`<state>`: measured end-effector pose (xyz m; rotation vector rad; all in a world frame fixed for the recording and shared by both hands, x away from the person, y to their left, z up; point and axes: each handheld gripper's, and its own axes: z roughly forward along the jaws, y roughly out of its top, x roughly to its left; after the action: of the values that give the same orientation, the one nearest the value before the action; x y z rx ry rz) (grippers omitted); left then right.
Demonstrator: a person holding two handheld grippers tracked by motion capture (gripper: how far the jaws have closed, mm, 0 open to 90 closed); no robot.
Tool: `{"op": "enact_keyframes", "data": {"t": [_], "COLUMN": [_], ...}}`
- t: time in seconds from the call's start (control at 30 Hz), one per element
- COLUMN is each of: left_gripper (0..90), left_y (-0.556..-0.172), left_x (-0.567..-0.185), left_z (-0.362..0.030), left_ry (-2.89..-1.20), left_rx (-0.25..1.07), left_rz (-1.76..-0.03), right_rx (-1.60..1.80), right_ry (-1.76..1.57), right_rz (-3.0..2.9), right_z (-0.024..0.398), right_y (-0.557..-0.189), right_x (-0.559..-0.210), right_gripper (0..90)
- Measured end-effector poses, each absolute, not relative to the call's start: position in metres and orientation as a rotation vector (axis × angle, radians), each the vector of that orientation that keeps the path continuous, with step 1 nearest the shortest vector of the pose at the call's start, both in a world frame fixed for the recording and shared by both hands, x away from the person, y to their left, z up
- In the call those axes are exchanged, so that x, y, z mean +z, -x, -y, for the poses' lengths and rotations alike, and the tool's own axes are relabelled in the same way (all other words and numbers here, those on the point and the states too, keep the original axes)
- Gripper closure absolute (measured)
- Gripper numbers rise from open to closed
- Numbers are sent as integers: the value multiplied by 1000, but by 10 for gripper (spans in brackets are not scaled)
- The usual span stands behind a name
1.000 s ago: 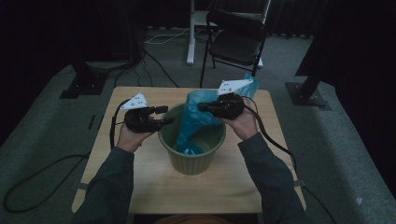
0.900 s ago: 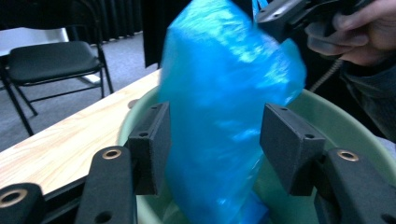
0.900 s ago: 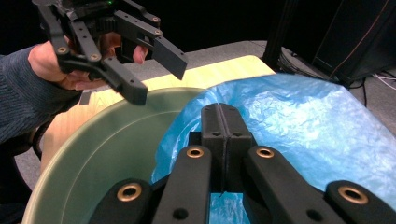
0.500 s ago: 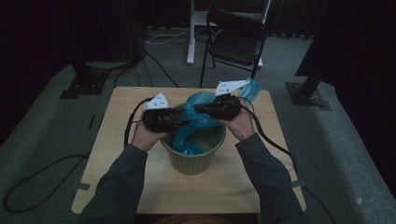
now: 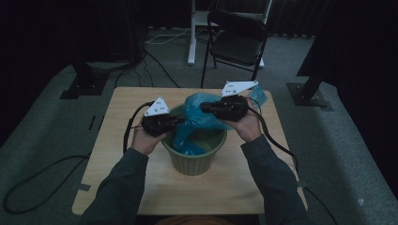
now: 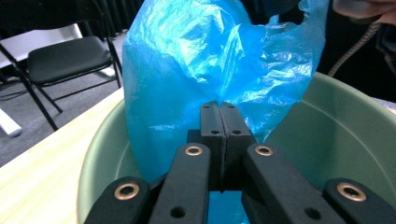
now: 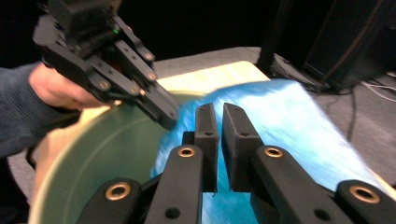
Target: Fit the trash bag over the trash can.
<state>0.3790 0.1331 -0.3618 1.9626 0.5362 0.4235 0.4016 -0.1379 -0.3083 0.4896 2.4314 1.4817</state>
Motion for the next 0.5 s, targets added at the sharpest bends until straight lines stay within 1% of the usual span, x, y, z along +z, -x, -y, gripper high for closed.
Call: {"op": "enact_keyframes", "data": {"t": [0.1, 0.2, 0.3, 0.33, 0.5], "left_gripper": [898, 898, 898, 898, 898], "left_y": [-378, -376, -375, -375, -376], "left_x": [-362, -361, -361, -361, -361], "left_z": [-138, -141, -142, -143, -143], "left_ry": [-1949, -1939, -1934, -1926, -1920], "left_rx": [421, 435, 440, 441, 444], "left_rz": [-546, -550, -553, -561, -567], "right_rx": [1427, 1302, 1291, 1295, 1330], "right_ry": [-491, -500, -503, -501, -503], "right_rz": [-2439, -2445, -2467, -2477, -2536], "right_z": [141, 140, 140, 140, 143], "right_y": [-398, -395, -393, -392, -389], "right_x": [-308, -311, -316, -319, -335], "right_gripper": [861, 861, 852, 840, 691]}}
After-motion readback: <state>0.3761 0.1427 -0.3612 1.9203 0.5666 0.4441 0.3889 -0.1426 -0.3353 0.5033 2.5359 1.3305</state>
